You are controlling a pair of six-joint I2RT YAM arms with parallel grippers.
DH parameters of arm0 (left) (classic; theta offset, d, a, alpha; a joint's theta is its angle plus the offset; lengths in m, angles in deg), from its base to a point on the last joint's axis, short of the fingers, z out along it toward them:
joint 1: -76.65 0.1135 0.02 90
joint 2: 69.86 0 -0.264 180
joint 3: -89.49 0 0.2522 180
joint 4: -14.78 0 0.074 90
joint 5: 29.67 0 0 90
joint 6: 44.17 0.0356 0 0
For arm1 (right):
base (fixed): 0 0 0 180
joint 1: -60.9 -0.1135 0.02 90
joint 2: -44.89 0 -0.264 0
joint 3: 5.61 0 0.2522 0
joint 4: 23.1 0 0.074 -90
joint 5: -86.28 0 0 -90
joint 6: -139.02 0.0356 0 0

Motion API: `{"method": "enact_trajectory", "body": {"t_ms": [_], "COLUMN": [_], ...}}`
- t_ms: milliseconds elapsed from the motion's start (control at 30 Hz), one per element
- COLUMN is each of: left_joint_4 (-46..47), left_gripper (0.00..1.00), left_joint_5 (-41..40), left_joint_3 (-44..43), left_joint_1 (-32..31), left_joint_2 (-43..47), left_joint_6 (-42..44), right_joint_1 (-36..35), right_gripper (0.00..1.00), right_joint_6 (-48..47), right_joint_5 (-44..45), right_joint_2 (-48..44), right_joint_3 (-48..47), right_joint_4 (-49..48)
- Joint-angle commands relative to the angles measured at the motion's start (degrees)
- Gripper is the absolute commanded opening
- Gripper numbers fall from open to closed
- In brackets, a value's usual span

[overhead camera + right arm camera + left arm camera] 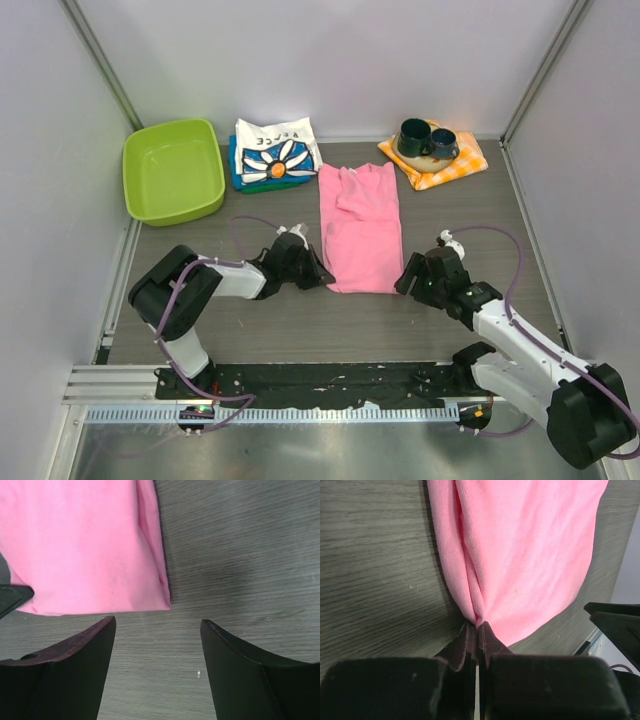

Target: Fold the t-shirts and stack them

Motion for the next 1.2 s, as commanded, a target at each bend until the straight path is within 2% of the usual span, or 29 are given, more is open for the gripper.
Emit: {"method": "enact_trajectory", "body": {"t_ms": [0,267,433,833,1000,1033,1067,1167], "left_joint_4": [-11.1,-11.2,-10.7,-8.6,-7.0,-6.5,-5.6,-4.9], "left_gripper": [0.0,0.0,0.03,0.06,0.07,0.06,0.07,0.07], "left_joint_5": [-2.5,-2.3,-2.2,-0.9,0.1,0.3,0.4,1.2], "left_joint_3": [4.1,5.2,5.9,5.6,6.2,6.4,6.7,7.8], "left_joint_1": [0.4,1.2,1.6,2.3,2.3,2.2,2.3,2.2], "left_joint_2": [-1.1,0.0,0.0,-1.2,-1.8,-1.7,-1.7,-0.9], "left_joint_6": [2.4,2.6,2.5,1.9,1.6,1.5,1.5,1.5], "right_joint_1": [0.0,-0.1,-0.1,-0.1,-0.1,-0.1,-0.1,-0.2], "right_gripper": [0.71,0.68,0.66,0.48,0.22,0.09,0.01,0.01], "right_joint_6": [2.6,3.7,4.5,6.1,6.5,6.4,6.3,5.9], "right_joint_5": [-1.8,-1.7,-3.0,-7.2,-7.8,-7.5,-7.2,-7.2], "right_joint_2": [2.4,7.5,9.8,12.2,14.1,14.3,14.5,14.8], "right_joint_3": [3.1,5.2,5.8,7.8,8.3,8.4,8.5,8.8], "right_joint_4": [-7.0,-13.5,-16.1,-20.1,-21.2,-21.1,-21.1,-21.3]}}
